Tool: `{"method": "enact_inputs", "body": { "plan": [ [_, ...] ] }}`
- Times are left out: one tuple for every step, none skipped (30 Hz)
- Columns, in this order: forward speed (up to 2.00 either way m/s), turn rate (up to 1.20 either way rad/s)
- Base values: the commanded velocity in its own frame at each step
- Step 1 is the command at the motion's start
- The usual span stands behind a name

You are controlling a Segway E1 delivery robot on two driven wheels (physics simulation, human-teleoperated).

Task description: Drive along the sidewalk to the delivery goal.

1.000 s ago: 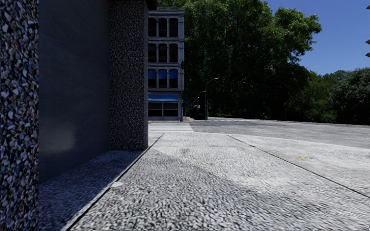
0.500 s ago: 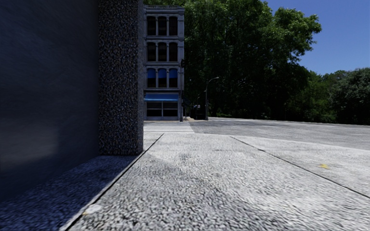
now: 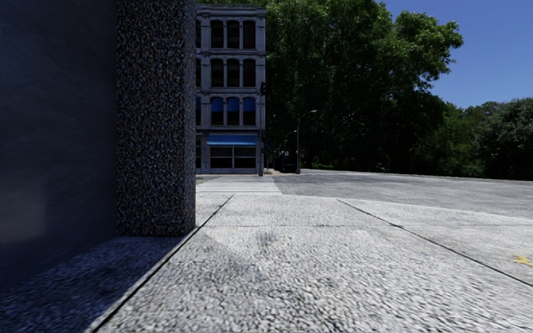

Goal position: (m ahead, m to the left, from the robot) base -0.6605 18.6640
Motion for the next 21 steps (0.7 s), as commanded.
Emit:
{"method": "enact_inputs", "body": {
  "plan": [
    [1.39,0.0],
    [1.39,0.0],
    [1.39,0.0],
    [1.39,0.0],
    [1.39,0.0],
    [1.39,0.0],
    [1.39,0.0],
    [1.39,0.0],
    [1.39,0.0],
    [1.39,0.0],
    [1.39,0.0],
    [1.39,0.0],
    [1.39,0.0],
    [1.39,0.0],
    [1.39,0.0],
    [1.39,0.0],
    [1.39,0.0],
    [1.39,0.0],
    [1.39,0.0],
    [1.39,0.0],
    [1.39,0.0]
  ]
}}
